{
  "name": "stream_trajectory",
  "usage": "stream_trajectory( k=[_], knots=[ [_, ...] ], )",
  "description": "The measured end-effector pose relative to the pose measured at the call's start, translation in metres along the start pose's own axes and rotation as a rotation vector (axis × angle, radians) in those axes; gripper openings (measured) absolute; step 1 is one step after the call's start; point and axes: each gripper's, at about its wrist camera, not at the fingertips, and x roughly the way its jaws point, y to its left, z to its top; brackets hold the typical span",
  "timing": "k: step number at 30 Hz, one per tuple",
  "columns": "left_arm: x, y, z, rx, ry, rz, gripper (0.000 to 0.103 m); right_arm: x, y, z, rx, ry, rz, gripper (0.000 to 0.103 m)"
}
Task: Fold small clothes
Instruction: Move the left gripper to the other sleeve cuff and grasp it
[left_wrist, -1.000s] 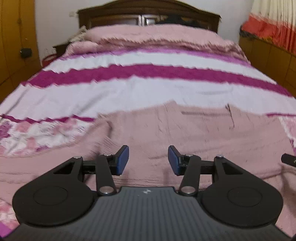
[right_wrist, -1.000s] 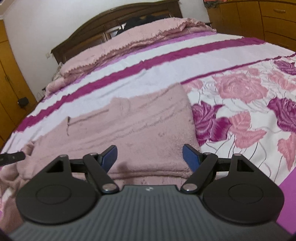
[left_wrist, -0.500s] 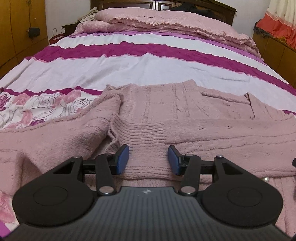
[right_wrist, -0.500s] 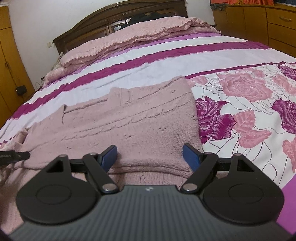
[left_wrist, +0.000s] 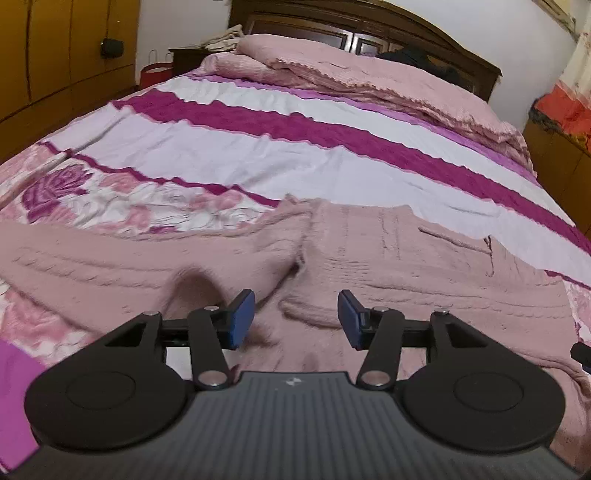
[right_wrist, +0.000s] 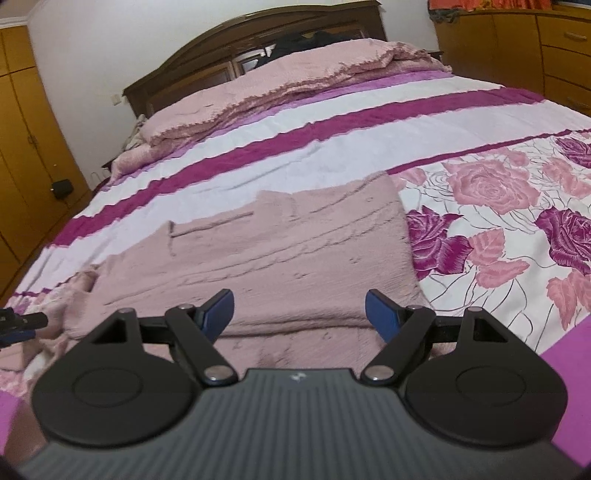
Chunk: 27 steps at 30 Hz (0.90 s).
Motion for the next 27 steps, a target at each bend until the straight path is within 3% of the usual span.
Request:
stream_trajectory(
  k=[11, 23, 27],
  knots=[
    [-0.034, 0.043, -0.013, -0.085, -0.024, 0.096, 0.070, -0.034, 0.016, -0.009, -0.020, -0.001, 0.054, 0.080],
    [-0.008, 0.120, -0.020, -0.379, 0.024, 0.193, 0.080, -0.032, 0.017, -0.029, -0.043, 0.067, 0.015, 0.080],
    [0.006, 0.145, -0.024, -0.488, -0.003, 0.230, 0.084, -0.030, 0.018, -0.035, -0.061, 0.089, 0.000, 0.080]
  ],
)
